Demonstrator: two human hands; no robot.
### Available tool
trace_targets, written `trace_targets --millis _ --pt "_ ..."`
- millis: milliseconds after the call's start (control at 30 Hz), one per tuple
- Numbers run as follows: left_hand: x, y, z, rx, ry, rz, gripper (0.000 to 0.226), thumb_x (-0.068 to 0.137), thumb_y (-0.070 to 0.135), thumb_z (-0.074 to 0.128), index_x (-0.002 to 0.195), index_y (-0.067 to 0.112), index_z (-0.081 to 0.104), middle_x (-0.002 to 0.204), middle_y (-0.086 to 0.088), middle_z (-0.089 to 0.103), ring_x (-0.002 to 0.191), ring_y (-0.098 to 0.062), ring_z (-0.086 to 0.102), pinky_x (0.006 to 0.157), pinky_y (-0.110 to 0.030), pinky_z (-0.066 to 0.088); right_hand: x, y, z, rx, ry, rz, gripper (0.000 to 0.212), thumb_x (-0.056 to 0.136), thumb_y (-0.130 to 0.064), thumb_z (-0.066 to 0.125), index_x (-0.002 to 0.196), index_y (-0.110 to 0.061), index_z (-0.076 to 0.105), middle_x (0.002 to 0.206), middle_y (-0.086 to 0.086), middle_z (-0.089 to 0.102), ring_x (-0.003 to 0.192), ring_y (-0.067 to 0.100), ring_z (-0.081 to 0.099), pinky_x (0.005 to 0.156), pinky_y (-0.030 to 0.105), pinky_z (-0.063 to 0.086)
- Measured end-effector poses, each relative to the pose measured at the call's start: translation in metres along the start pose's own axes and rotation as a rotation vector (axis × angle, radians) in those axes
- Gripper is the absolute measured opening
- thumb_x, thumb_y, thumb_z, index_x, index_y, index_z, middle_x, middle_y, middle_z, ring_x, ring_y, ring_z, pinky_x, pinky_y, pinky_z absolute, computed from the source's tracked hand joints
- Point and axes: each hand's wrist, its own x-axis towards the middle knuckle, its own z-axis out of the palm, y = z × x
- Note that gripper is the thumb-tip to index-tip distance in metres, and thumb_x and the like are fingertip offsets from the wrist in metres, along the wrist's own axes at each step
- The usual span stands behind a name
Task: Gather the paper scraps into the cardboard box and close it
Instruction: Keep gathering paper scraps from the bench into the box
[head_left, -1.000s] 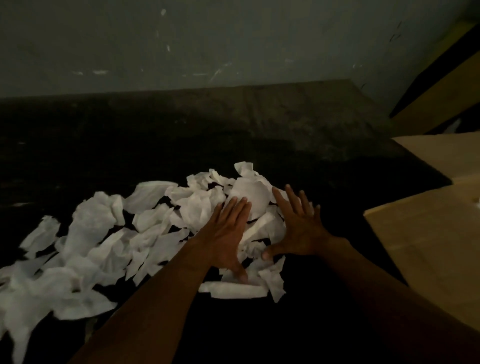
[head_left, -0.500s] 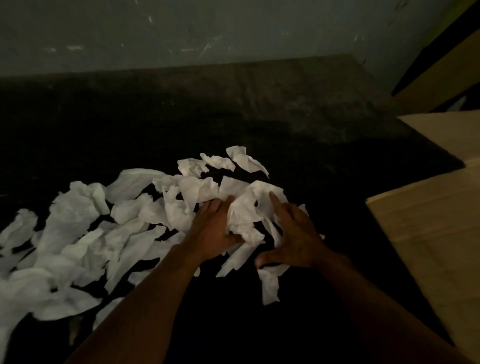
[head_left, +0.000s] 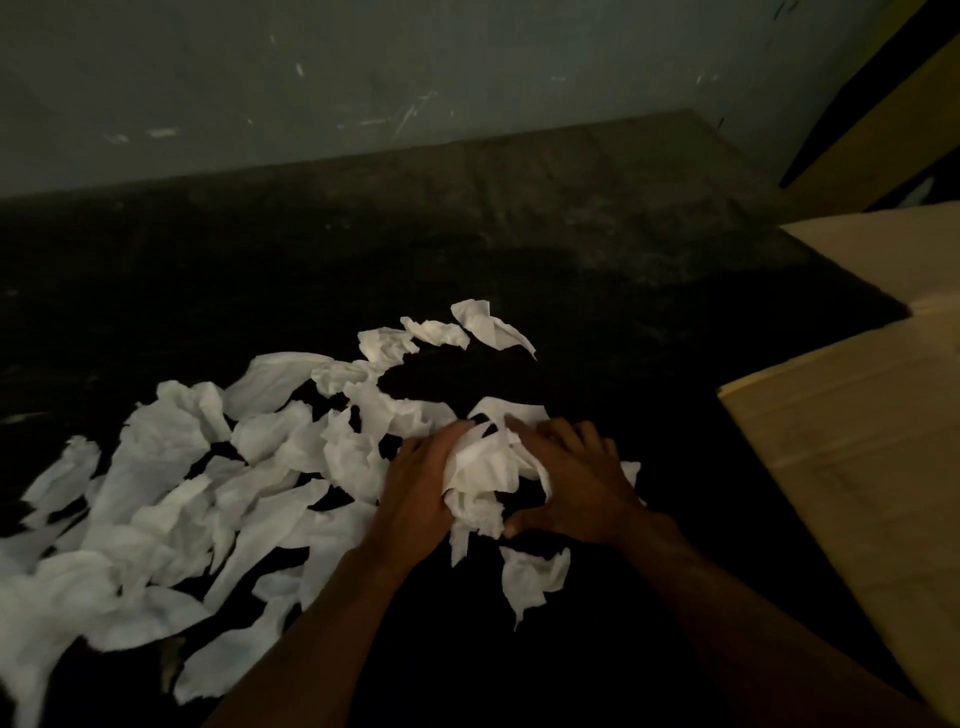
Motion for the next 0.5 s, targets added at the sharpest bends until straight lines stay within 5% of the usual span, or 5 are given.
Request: trace_targets --millis 100,200,267,400,500 --pt "-0.002 -0.007 -0.001 0.081 -0.012 0.046 0.055 0.076 0.049 0.039 0.120 0.022 0.060 0.119 -0.001 0.058 0.111 -0.022 0.050 0.099 -0.045 0.042 -0.001 0.000 0.003 0.044 0.013 0.022 0.099 0.055 -0.082 0.064 0.140 -0.058 0.019 0.142 -0.005 0.024 0.126 0.022 0.027 0.101 0.041 0.025" --pt "-0.005 -0.009 0.000 0.048 0.069 0.037 0.036 0.081 0.034 0.055 0.114 0.021 0.063 0.112 -0.002 0.059 0.106 -0.024 0.051 0.087 -0.047 0.048 0.000 -0.003 -0.007 0.161 0.005 0.059 0.079 0.064 -0.060 0.072 0.133 -0.054 0.034 0.143 -0.009 0.026 0.130 0.023 0.027 0.105 0.041 0.023" --pt "-0.010 -0.002 -0.001 0.021 0.118 0.030 0.046 0.085 0.024 0.062 0.129 0.021 0.051 0.126 0.002 0.053 0.117 -0.020 0.045 0.099 -0.043 0.042 -0.003 -0.005 -0.013 0.317 -0.013 0.081 0.077 0.065 -0.052 0.076 0.130 -0.056 0.033 0.142 -0.012 0.027 0.132 0.022 0.025 0.107 0.042 0.021" --pt "-0.010 -0.003 0.000 0.078 0.083 -0.027 0.068 0.077 0.019 0.075 0.136 0.018 0.041 0.133 -0.010 0.051 0.125 -0.027 0.043 0.102 -0.048 0.041 -0.011 -0.010 -0.014 0.536 -0.022 0.083 0.054 0.067 -0.064 0.072 0.112 -0.070 0.044 0.145 -0.013 0.020 0.136 0.019 0.015 0.112 0.046 0.012" --pt "-0.012 -0.003 0.002 0.105 0.037 -0.049 0.074 0.074 0.020 0.078 0.136 0.022 0.038 0.133 -0.008 0.050 0.126 -0.026 0.043 0.104 -0.046 0.040 -0.004 -0.016 -0.004 0.580 0.034 0.149 0.038 0.068 -0.064 0.071 0.104 -0.056 0.061 0.147 -0.013 0.023 0.136 0.017 0.016 0.115 0.045 0.012"
